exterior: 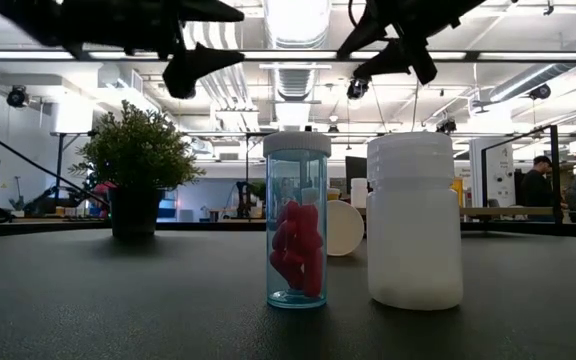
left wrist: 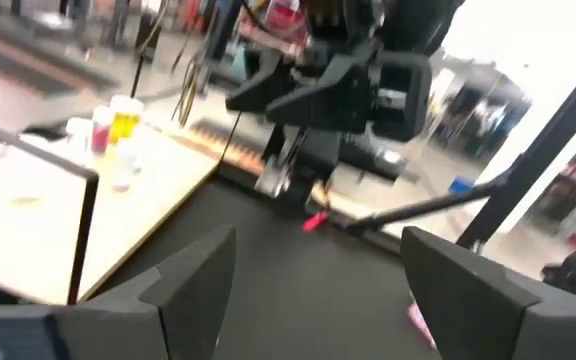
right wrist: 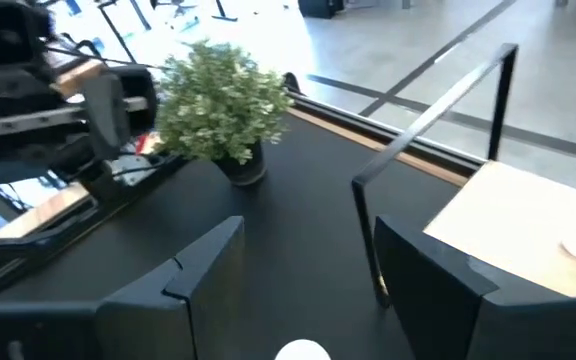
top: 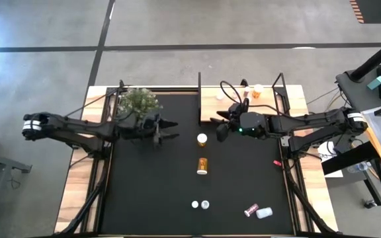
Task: Pick and place medicine bottles onto shelf by color
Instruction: Put the left orange pill bottle on the shelf aligned with the other orange pill bottle
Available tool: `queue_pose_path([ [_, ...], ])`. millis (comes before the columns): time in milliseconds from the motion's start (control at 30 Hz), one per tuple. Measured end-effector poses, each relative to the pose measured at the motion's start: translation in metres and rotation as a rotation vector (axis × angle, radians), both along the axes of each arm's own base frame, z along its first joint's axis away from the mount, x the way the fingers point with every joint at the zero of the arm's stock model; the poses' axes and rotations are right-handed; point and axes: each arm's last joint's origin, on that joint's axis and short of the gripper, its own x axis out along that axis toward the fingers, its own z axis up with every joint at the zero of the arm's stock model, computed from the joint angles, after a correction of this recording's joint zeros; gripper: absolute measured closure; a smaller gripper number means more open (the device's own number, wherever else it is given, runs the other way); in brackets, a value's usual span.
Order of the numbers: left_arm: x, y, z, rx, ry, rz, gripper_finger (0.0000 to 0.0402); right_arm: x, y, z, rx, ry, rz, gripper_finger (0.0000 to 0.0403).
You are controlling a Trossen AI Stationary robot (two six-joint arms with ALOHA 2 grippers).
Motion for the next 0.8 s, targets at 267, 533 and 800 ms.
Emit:
queue_pose_path([
  [267,0.002,0.000,-0.016,0.003,-0.069,0.001,0.0134,0.010,-0.001,-0.002,0.015,-0.054,-0.006,0.0186],
  [533,0.001,-0.001,-0.020,-0.048,-0.059,-0.089,0.0134,0.012,0.006,-0.015,0.009,0.095,0.255,0.0186],
  [800,-0.016,0.000,-0.024,-0.046,-0.086,-0.097,0.0134,0.010,0.006,-0.026,0.014,0.211,0.293,0.0186],
])
